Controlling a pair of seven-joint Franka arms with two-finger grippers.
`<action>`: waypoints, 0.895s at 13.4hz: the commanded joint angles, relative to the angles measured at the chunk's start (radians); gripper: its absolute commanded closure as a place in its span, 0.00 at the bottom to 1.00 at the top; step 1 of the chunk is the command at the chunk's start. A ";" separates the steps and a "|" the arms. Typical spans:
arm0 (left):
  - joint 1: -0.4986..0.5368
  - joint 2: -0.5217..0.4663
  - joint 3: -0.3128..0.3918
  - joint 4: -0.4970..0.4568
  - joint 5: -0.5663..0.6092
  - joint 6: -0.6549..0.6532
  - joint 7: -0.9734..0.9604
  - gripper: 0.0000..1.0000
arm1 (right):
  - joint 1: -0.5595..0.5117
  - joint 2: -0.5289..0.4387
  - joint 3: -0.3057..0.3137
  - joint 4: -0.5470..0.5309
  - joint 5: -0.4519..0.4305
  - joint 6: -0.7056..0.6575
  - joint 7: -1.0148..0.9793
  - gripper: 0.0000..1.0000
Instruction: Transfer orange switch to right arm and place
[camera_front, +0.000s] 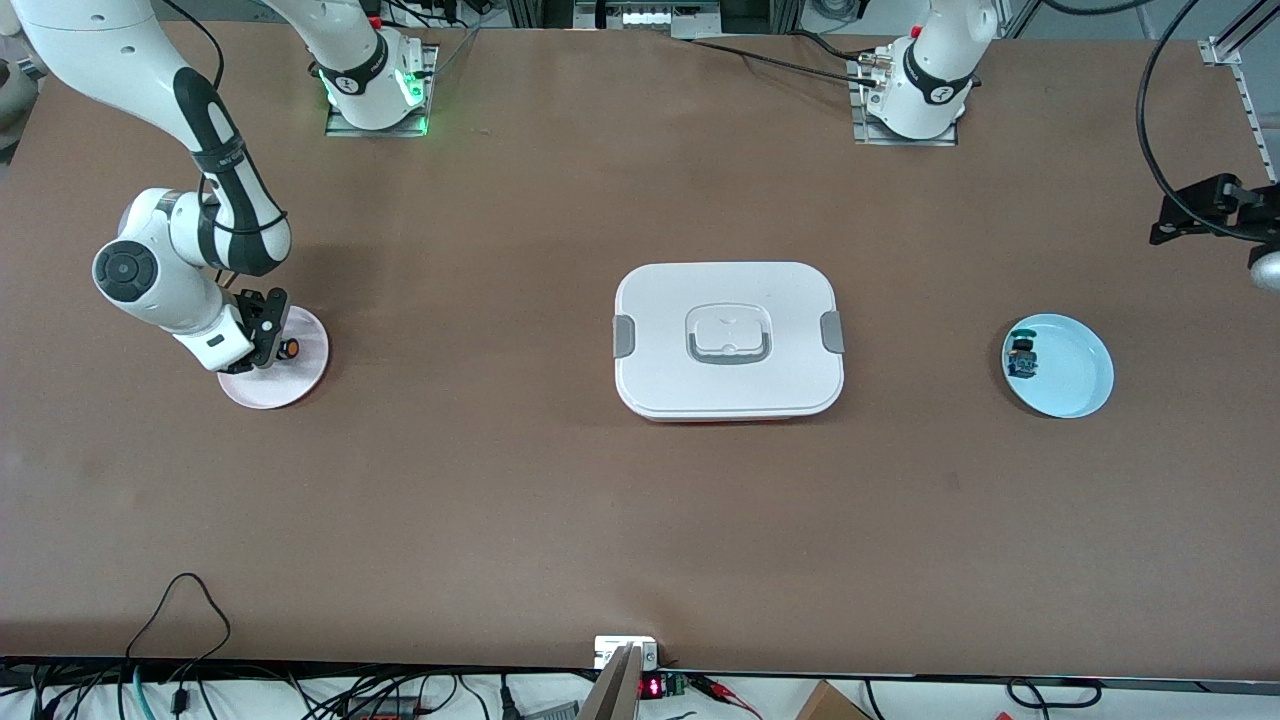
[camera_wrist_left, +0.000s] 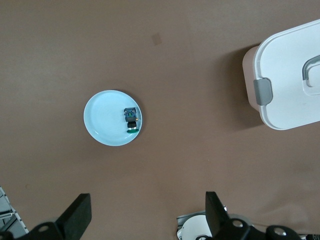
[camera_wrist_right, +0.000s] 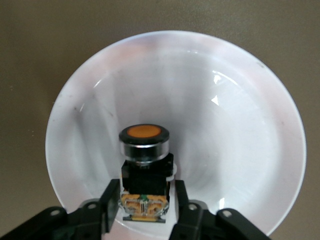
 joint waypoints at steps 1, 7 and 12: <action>0.008 -0.255 0.006 -0.399 0.007 0.180 -0.036 0.00 | -0.006 -0.085 0.003 -0.010 0.021 -0.055 -0.007 0.00; 0.005 -0.270 0.006 -0.498 -0.023 0.286 -0.198 0.00 | 0.035 -0.165 0.002 0.221 0.169 -0.355 0.069 0.00; 0.013 -0.273 0.017 -0.590 -0.071 0.392 -0.218 0.00 | 0.086 -0.199 0.002 0.395 0.163 -0.709 0.626 0.00</action>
